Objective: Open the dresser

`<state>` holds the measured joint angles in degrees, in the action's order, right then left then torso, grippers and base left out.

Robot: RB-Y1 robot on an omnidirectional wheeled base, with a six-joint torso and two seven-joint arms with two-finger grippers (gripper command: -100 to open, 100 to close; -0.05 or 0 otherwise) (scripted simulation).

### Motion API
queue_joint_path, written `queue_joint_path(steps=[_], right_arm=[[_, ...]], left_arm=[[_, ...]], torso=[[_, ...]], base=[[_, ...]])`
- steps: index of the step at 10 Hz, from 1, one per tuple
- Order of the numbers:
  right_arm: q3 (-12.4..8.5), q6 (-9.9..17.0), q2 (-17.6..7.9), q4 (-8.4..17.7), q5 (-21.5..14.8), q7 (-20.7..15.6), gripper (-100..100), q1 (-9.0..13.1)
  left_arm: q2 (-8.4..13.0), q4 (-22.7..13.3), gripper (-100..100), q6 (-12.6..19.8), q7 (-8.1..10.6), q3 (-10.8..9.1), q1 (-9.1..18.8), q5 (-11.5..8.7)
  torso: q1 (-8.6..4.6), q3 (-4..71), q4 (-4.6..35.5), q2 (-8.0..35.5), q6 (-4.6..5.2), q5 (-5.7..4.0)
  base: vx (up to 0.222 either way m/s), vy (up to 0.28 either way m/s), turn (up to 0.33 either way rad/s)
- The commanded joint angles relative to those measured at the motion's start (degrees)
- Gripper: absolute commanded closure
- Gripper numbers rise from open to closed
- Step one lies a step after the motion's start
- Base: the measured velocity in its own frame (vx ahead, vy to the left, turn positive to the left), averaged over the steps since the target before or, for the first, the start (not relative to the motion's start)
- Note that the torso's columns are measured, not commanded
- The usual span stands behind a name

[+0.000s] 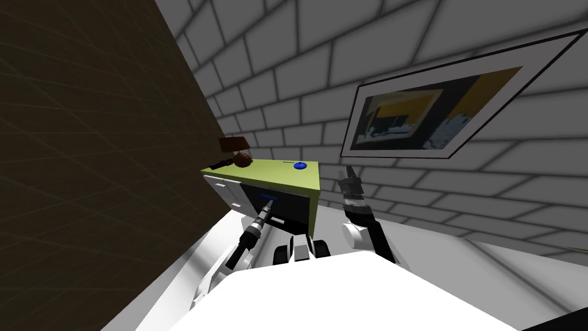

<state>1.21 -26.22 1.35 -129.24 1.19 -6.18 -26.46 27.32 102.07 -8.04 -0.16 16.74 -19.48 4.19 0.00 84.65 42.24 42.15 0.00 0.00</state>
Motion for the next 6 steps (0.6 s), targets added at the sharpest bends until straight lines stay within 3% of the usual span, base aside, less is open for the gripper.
queue_joint_path(steps=[1, 5, 6], right_arm=[[0.0, 0.0, 0.0, 0.0, 0.0, 0.0, 0, 0.0], [0.0, 0.0, 0.0, 0.0, 0.0, 0.0, 0, 0.0], [0.0, 0.0, 0.0, 0.0, 0.0, 0.0, 0, 0.0]], left_arm=[[-0.3, -0.5, -100, 0.1, -0.05, -0.15, 0.5, 0.0], [0.4, -5.3, -100, 0.8, 1.52, -2.86, 5.3, -1.5], [0.4, -4.8, -100, 0.4, 1.31, -2.54, 4.4, -1.3]], torso=[[-0.02, -0.1, 0.1, 0.2, 0.0, -0.01], [-0.04, -0.2, 0.1, 0.3, -0.01, -0.02], [-0.04, -0.1, 0.0, 0.1, -0.01, -0.02]], base=[[0.062, -0.034, -0.008], [-0.039, -0.037, -0.133], [-0.024, -0.022, -0.02]])
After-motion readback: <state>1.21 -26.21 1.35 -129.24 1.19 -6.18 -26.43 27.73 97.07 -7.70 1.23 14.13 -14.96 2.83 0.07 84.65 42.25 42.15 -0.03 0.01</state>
